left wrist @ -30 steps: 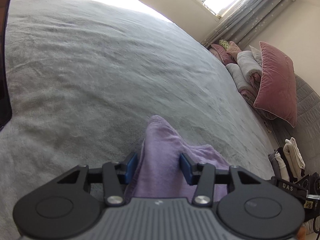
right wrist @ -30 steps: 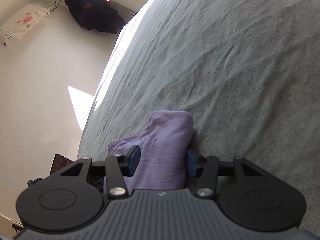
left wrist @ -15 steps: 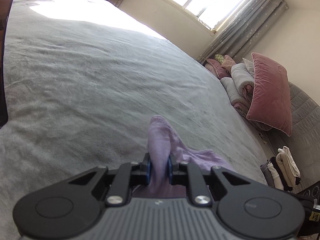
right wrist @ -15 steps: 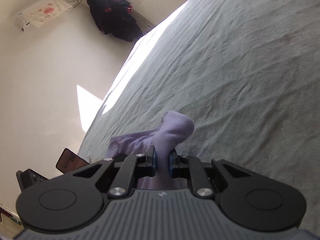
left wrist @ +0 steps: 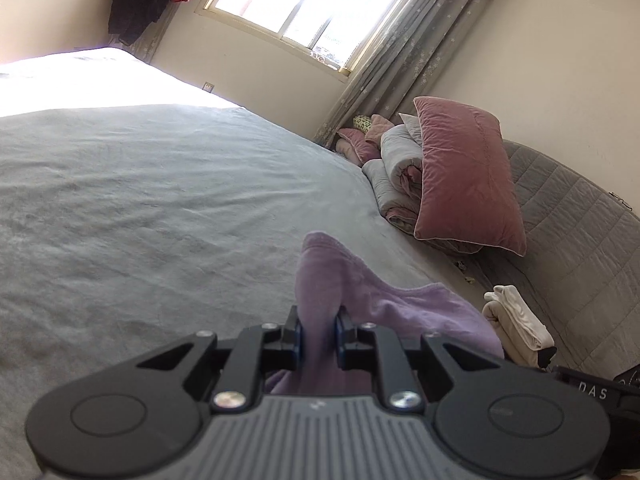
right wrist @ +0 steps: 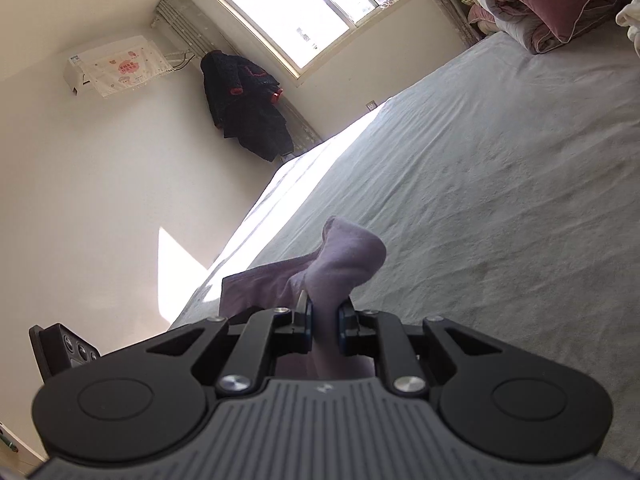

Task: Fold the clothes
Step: 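Lift the folded bundle with both grippers and carry it toward the clothes stack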

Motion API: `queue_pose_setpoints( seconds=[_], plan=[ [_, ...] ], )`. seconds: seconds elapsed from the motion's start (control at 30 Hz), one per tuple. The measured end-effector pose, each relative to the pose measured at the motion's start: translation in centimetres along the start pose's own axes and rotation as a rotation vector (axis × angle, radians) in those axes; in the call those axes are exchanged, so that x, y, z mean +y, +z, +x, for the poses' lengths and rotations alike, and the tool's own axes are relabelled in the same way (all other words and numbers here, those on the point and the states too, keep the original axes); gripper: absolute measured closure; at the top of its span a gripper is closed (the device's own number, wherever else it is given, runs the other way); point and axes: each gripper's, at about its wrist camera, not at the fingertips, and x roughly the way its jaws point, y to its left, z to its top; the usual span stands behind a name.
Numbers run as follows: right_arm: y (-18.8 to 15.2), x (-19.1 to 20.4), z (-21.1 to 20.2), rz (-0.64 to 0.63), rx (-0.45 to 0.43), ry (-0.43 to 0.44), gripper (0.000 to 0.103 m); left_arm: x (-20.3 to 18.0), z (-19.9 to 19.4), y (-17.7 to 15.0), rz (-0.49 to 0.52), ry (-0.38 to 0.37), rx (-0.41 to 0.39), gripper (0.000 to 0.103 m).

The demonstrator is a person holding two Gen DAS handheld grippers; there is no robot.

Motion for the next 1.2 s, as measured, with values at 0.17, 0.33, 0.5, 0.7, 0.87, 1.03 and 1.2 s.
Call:
queue_pose_setpoints(
  seconds=[0.17,0.33,0.5,0.7,0.87,1.03,1.2],
  plan=[
    [2.6,-2.6,-2.5,-0.013,-0.105,-0.035,0.088,-6.4,3.7,0.4,0.051,-0.061,-0.006,0.088],
    [5.3,-5.2,-5.2,-0.045,-0.210,-0.074,0.088,-12.5,8.2,1.0,0.101,-0.125,-0.004,0.088],
    [8.0,-7.6,-6.0,-0.084,-0.319,-0.113,0.088,-18.1,12.6,2.3,0.169,-0.183,-0.002,0.088],
    [10.4,-10.4,-5.8,-0.119,-0.460,-0.188,0.088,-24.0,16.9,4.4,0.258,-0.248,-0.010,0.088],
    [12.1,-13.1,-5.6,-0.111,-0.545,-0.218,0.088,-28.8,20.4,6.0,0.332,-0.292,-0.001,0.088],
    [12.9,-16.0,-6.7,-0.050,-0.606,-0.248,0.088,-33.3,23.7,6.4,0.434,-0.329,0.042,0.088],
    [13.5,-18.7,-7.7,-0.015,-0.644,-0.322,0.088,-38.0,27.7,5.3,0.582,-0.360,0.105,0.088]
  ],
)
